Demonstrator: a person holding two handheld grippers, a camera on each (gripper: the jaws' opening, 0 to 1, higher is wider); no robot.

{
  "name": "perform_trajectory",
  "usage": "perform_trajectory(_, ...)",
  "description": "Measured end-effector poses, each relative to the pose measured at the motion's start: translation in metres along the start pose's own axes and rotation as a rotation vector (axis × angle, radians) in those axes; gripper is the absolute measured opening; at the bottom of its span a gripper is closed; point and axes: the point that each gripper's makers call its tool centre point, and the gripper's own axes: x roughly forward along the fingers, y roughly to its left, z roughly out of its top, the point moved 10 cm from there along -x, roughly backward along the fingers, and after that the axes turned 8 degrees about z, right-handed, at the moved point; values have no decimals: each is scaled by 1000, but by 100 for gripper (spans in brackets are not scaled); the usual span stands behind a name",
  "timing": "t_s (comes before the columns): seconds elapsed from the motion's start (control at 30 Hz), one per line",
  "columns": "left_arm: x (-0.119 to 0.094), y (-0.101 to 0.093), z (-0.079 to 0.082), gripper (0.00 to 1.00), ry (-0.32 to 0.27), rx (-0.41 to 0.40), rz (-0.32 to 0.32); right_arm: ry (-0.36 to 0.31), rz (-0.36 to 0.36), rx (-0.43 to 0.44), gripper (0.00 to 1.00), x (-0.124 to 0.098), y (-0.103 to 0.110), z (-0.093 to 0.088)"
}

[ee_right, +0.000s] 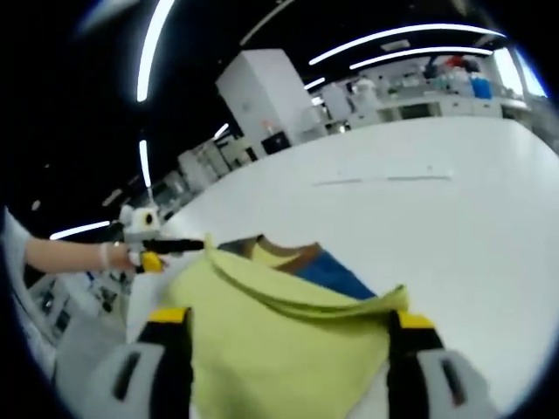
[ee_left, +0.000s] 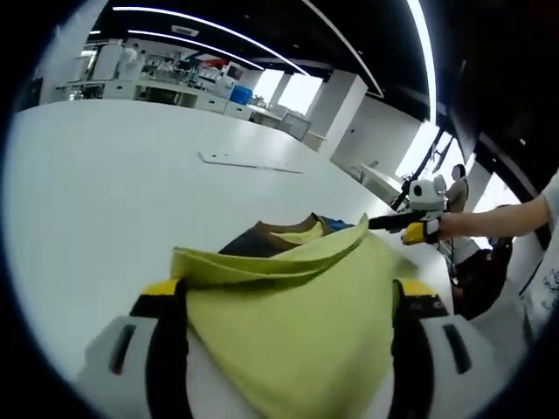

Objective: Fold the garment on the visible template until the final outline fits inside the template.

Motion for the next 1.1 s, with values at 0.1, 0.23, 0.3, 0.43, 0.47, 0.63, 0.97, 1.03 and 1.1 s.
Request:
perform_trajectory(0.1,1,0,1,94,-6,-6,5,-16,-5,34,92,1,-3,3)
perform_trajectory(0.23,3,1,3,95,-13,-23,14,-40,-18,45,92,0,-7,6)
perform_trajectory(0.3,4,2,3,95,-16,-28,11,-45,-16,51,92,-1,-6,6)
perform_trajectory(0.43,2,-2,2,95,-9,-23,10,-35,-16,46,92,-3,-7,4)
perform_trajectory(0.47,2,-4,1,95,-7,-22,9,-36,-16,45,92,-3,-6,3)
perform_trajectory(0.63,1,-2,2,94,-2,-17,6,-36,-15,42,92,-4,-6,4)
perform_trajectory(0.97,-14,-6,0,93,5,8,20,-44,-32,29,92,-21,6,-1)
perform_trajectory(1.03,-19,-7,0,92,4,11,21,-43,-37,34,92,-24,5,-1)
perform_trajectory(1.1,-24,-7,-2,91,4,13,25,-43,-42,32,91,-28,4,-3)
